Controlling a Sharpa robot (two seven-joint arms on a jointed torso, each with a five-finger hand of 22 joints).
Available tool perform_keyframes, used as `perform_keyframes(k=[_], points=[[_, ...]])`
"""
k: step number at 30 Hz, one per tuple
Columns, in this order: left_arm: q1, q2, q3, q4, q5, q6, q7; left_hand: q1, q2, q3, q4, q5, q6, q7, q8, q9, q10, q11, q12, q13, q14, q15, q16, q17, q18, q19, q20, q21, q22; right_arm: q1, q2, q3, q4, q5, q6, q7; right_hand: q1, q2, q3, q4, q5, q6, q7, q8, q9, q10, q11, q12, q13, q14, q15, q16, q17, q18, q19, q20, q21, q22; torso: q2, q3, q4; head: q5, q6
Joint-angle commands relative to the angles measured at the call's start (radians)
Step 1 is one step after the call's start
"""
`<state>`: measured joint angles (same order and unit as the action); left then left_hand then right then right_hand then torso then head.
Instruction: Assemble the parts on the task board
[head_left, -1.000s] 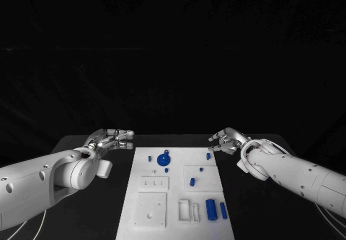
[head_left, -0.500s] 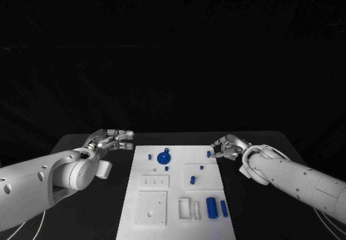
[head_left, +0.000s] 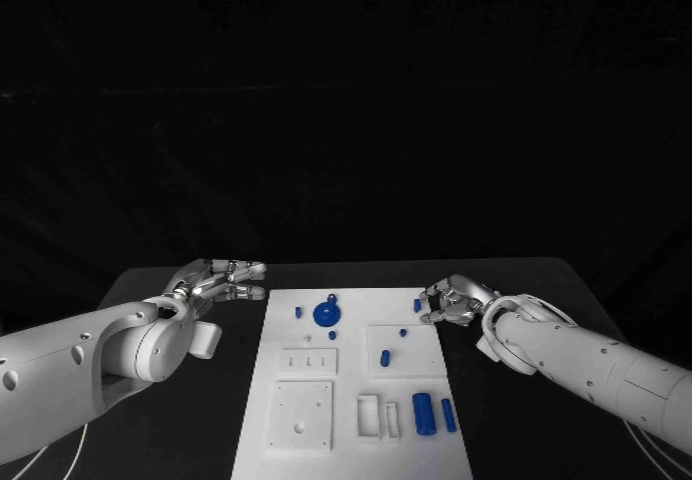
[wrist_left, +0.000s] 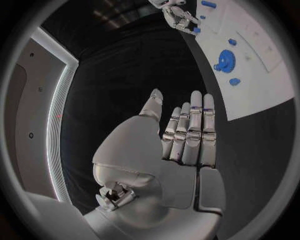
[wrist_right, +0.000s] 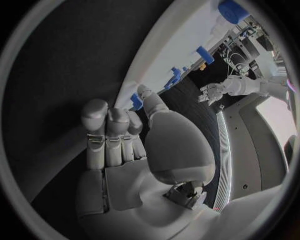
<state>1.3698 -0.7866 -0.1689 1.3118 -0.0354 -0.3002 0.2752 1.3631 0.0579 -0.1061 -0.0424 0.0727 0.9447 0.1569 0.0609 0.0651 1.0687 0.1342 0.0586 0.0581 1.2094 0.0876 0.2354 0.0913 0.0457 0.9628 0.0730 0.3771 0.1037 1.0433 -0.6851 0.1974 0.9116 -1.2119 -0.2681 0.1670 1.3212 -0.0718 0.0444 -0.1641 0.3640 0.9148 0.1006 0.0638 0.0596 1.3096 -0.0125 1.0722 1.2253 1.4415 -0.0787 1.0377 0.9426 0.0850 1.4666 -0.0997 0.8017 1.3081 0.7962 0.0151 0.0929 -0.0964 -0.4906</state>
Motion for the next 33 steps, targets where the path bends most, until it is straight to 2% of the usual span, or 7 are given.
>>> perform_keyframes(k=[1,12,18,22,28,33], points=[[0.0,0.0,0.001,0.004,-0.007,0.014,0.013,0.0,-0.001,0.001,-0.006,0.0,-0.004,0.001,0.001,0.0,-0.006,0.001,0.002,0.001,-0.008,0.0,-0.002,-0.002,-0.002,-0.005,-0.002,0.005,-0.001,-0.001,0.004,0.0,-0.002,-0.004,0.006,0.013,0.005,0.006,0.006,-0.001,-0.007,0.003,0.002,-0.006,-0.001,-0.005,0.002,0.002,0.002,0.002,-0.004,0.0,0.003,-0.005,0.056,-0.005,0.0,0.008,0.005,0.0016,0.0018,-0.001,0.0],[0.001,-0.003,0.001,0.006,-0.009,0.015,0.012,0.0,-0.001,0.001,-0.006,0.0,-0.003,0.001,0.002,0.0,-0.008,0.001,0.002,0.001,-0.008,0.0,-0.002,-0.001,-0.002,-0.005,-0.002,0.005,-0.001,-0.002,0.019,0.0,-0.011,0.008,-0.012,0.004,-0.008,0.014,0.034,-0.007,-0.016,0.032,0.001,-0.005,0.0,-0.002,0.002,0.007,0.007,0.002,-0.004,0.0,0.007,-0.005,0.056,-0.005,0.001,0.013,0.015,0.0013,0.006,-0.003,0.001],[0.001,-0.004,0.002,0.006,-0.01,0.015,0.011,0.0,-0.001,0.001,-0.006,0.0,-0.003,0.001,0.002,0.0,-0.008,0.001,0.002,0.001,-0.008,0.0,-0.002,-0.001,-0.002,-0.005,-0.002,0.005,-0.001,-0.002,0.023,0.001,-0.013,0.013,-0.02,0.002,-0.022,0.016,0.067,-0.011,-0.029,0.055,-0.001,-0.004,0.001,0.0,0.001,0.01,0.009,0.003,-0.005,0.001,0.01,-0.005,0.056,-0.005,0.002,0.016,0.017,0.0012,0.0063,-0.003,-0.004],[0.001,-0.004,0.002,0.006,-0.01,0.016,0.011,0.0,-0.001,0.001,-0.006,0.0,-0.003,0.001,0.002,0.0,-0.008,0.001,0.002,0.001,-0.008,0.0,-0.002,-0.001,-0.002,-0.005,-0.002,0.005,-0.001,-0.002,0.024,0.001,-0.013,0.014,-0.024,0.002,-0.031,0.019,0.095,-0.014,-0.038,0.09,0.0,-0.004,0.001,0.001,0.003,0.012,0.011,0.003,-0.004,0.001,0.01,-0.005,0.057,-0.005,0.002,0.018,0.018,-0.0002,0.0072,-0.005,-0.004],[0.001,-0.004,0.002,0.005,-0.01,0.015,0.009,0.0,-0.001,0.001,-0.006,0.0,-0.003,0.001,0.002,0.0,-0.008,0.001,0.002,0.001,-0.008,0.0,-0.002,-0.001,-0.002,-0.005,-0.002,0.005,-0.001,-0.002,0.024,0.001,-0.014,0.017,-0.023,0.003,-0.041,0.023,0.127,-0.019,-0.054,0.137,-0.003,-0.002,0.003,0.0,0.005,0.015,0.012,0.003,-0.004,0.0,0.009,-0.004,0.056,-0.004,0.002,0.019,0.016,0.001,0.0056,-0.004,-0.005],[0.001,-0.004,0.002,0.004,-0.01,0.015,0.007,0.001,0.0,0.001,-0.005,0.0,-0.002,0.002,0.002,0.0,-0.008,0.001,0.002,0.001,-0.006,0.0,-0.001,-0.001,-0.002,-0.005,-0.002,0.005,-0.001,-0.002,0.023,0.001,-0.015,0.018,-0.022,0.004,-0.041,0.03,0.144,-0.025,-0.071,0.172,-0.005,-0.002,0.003,0.0,0.006,0.016,0.013,0.003,-0.003,0.001,0.01,-0.005,0.056,-0.004,0.003,0.021,0.016,0.0006,0.0061,-0.006,-0.005]])
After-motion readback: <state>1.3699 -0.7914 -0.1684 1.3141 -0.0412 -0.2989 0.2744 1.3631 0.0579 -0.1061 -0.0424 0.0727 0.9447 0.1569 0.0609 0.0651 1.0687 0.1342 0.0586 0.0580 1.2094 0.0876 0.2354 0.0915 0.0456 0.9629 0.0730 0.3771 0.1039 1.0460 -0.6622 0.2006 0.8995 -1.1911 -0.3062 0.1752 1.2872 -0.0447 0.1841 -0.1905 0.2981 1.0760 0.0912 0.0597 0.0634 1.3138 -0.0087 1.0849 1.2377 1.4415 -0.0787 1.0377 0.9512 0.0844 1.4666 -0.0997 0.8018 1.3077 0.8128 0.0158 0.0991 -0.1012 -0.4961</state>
